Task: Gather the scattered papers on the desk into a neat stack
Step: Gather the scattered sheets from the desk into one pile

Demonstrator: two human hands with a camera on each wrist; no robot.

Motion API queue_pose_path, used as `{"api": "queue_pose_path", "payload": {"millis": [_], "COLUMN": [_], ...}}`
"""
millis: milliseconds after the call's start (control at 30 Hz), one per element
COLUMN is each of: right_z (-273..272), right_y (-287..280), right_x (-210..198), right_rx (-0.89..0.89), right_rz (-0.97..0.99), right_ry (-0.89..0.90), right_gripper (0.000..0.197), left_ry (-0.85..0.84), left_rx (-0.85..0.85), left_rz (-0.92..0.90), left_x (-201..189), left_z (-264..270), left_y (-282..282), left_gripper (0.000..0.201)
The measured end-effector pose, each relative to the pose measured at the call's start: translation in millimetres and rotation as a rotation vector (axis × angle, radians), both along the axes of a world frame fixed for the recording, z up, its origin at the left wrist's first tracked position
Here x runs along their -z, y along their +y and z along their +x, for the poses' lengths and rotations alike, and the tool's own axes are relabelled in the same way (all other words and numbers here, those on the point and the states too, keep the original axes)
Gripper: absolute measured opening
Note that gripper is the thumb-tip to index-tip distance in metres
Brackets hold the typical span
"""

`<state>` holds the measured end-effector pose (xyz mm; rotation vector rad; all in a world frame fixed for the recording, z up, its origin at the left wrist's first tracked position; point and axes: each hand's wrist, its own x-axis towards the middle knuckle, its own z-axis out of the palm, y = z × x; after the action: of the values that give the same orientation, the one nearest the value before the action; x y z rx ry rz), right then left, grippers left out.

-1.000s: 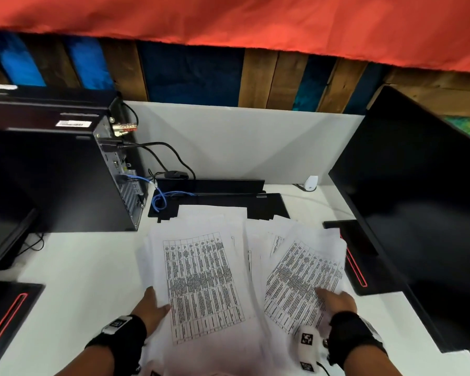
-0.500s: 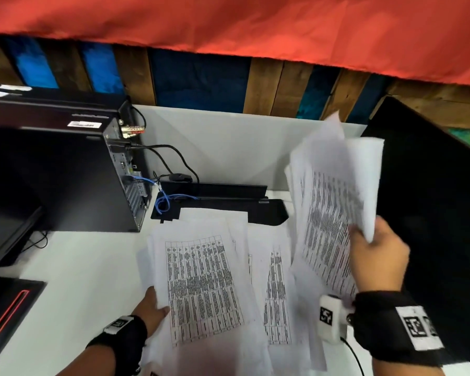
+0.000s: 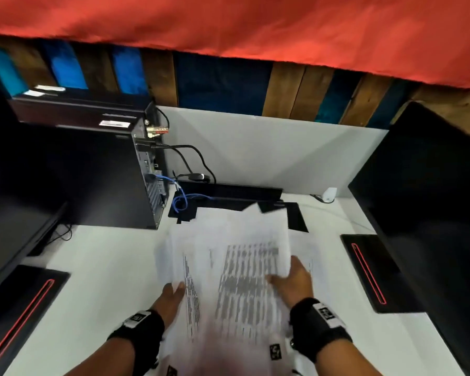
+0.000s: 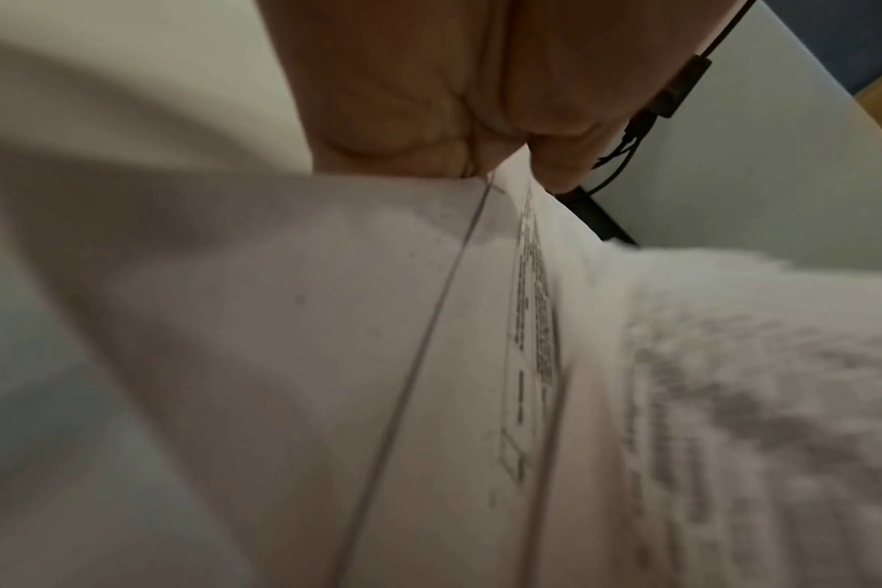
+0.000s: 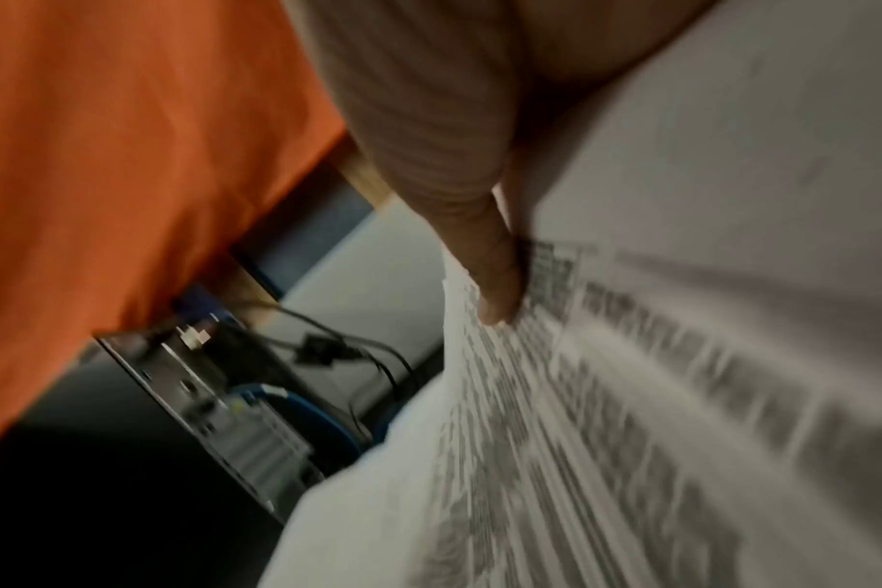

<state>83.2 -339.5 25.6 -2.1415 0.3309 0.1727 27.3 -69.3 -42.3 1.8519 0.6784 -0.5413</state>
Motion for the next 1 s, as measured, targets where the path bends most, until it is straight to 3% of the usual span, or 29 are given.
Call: {"api": "queue_pose_path", "payload": {"millis": [100, 167, 333, 467, 533, 600, 700, 766, 866, 933, 1000], "right_z": [-6.5, -9.3, -6.6, -7.1, -4.9, -0.8, -0.6, -1.1, -0.4, 0.9, 1.0], "right_y": [12.0, 17.1, 18.4, 8.6, -5.3, -27.3, -60.7, -75.5, -78.4, -73.3, -67.4], "right_x": [40.4, 53.9, 53.4, 51.2, 52.4, 51.7, 53.0, 61.7, 67.8, 68.1, 70.6], "right_rx": [-0.045, -0.143, -0.322, -0.448, -0.292, 0.005, 0.288, 0.333, 0.312, 0.25, 0.205], "right_rz": [-0.05, -0.166, -0.265, -0.281, -0.316, -0.431, -0.499, -0.447, -0.138, -0.016, 0.075], "right_ry": [0.205, 0.249, 0.333, 0.379, 0.319, 0.297, 0.397, 0.442, 0.396, 0.394, 0.354], "right_gripper": [0.065, 0.063, 0.062, 0.067, 0.07, 0.076, 0.079, 0.081, 0.087, 0.071, 0.043], "left_ry": [-0.046, -0.092, -0.219, -0.21, -0.212, -0.178, -0.094, -0.076, -0.021, 0.066, 0.139], "left_rx": [-0.013, 0.005, 0.014, 0.103, 0.076, 0.013, -0.098, -0.129, -0.142, -0.074, 0.027], "left_rz": [-0.021, -0.036, -0.071, 0.017, 0.096, 0.133, 0.189, 0.248, 0.303, 0.403, 0.584], "left_x": [0.9, -0.3, -2.6, -1.7, -0.6, 2.7, 8.6, 9.7, 6.5, 1.9, -0.7], "left_z": [-0.2, -0.5, 0.3, 1.3, 1.4, 2.1, 3.5, 4.2, 3.4, 3.2, 4.6], "left_y": [-2.3, -3.0, -3.5, -4.3, -1.8, 2.0, 5.4, 6.3, 6.3, 7.4, 10.6], "left_gripper": [0.065, 0.066, 0.086, 0.096, 0.098, 0.093, 0.075, 0.064, 0.057, 0.067, 0.087]}}
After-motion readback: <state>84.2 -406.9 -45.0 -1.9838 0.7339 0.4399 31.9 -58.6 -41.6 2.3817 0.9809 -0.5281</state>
